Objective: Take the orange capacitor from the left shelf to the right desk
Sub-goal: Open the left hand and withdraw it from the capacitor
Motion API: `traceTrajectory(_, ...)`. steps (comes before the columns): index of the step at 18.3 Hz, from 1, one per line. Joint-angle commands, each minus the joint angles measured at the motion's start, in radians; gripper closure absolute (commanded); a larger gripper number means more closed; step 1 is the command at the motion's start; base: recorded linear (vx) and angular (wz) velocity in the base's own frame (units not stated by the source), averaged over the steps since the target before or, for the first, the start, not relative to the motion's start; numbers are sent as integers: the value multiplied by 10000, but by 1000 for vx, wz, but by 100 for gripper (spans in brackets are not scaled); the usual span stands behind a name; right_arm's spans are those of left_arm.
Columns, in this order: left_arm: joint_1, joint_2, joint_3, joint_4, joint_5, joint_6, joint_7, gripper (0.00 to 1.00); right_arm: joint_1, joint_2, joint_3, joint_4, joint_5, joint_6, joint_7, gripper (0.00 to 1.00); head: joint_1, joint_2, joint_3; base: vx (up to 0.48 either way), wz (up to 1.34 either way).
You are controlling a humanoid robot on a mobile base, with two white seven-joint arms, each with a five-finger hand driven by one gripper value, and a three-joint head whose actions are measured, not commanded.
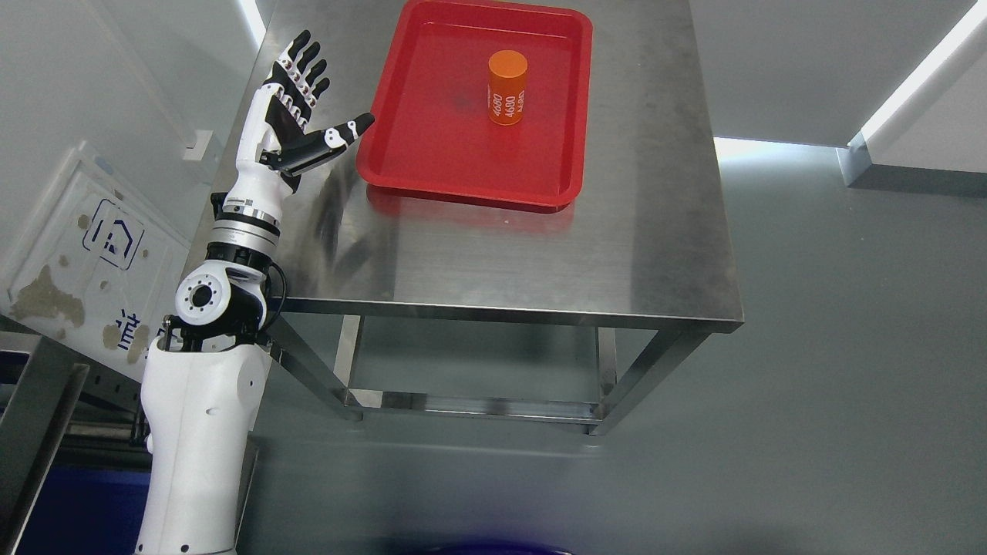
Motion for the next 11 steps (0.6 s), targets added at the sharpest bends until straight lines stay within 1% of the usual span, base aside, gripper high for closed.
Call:
traceTrajectory(1,583,-98,128,-1365,24,-70,-25,0,337,-175,-108,-230,0,-8,8,0,0,0,0,0,0)
traceTrajectory(11,598,-82,189,-1365,8,-55,-25,0,337,-175,-123,-230,0,-8,8,0,0,0,0,0,0)
